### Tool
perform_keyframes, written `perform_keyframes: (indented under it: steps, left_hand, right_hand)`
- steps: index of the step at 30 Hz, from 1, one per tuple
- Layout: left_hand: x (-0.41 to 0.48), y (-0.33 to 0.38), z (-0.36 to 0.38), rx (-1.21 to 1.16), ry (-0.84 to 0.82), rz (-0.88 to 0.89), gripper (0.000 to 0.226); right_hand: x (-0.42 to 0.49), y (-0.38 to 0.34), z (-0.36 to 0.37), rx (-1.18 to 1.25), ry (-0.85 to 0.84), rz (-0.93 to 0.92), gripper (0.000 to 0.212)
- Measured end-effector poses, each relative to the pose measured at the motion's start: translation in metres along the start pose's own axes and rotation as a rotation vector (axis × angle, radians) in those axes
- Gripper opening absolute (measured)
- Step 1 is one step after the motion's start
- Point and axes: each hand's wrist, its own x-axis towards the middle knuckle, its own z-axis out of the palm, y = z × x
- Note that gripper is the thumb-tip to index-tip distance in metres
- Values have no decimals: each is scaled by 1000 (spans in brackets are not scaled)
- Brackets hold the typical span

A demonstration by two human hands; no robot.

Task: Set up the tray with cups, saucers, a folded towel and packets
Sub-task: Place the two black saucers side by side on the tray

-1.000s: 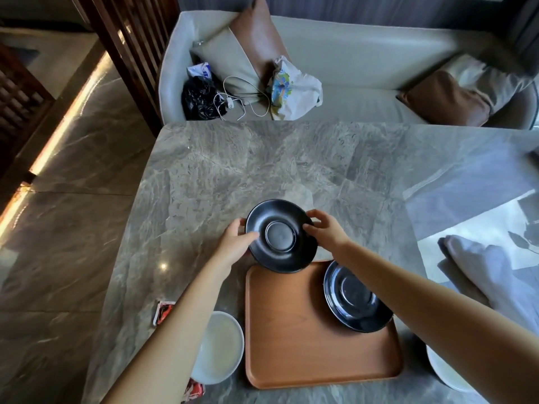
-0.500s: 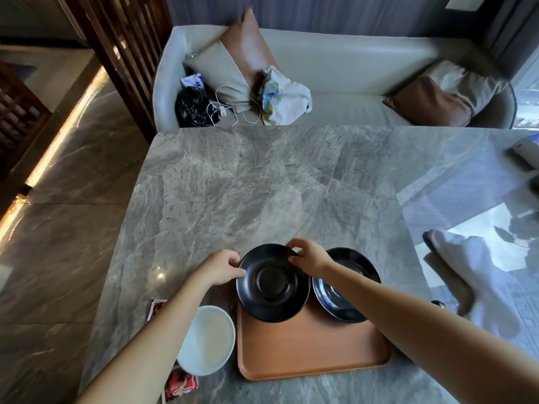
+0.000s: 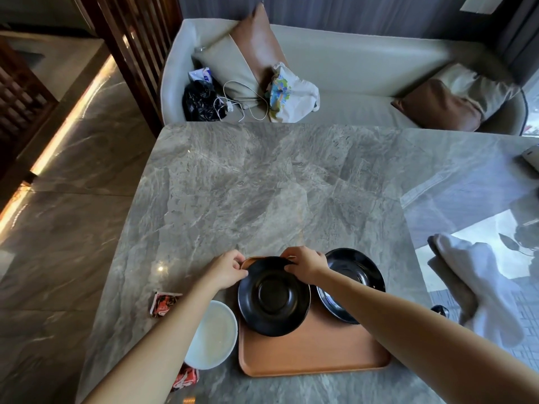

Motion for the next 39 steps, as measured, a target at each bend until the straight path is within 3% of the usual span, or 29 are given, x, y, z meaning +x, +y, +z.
perform_keyframes:
  steps: [18, 39]
  left_hand:
    - [4, -7, 11, -1, 115, 18, 15]
    - [2, -10, 16, -8, 171, -7, 24]
  right_hand:
    - [-4, -4, 7, 67, 220, -94, 26]
    - [3, -8, 4, 61, 137, -51, 24]
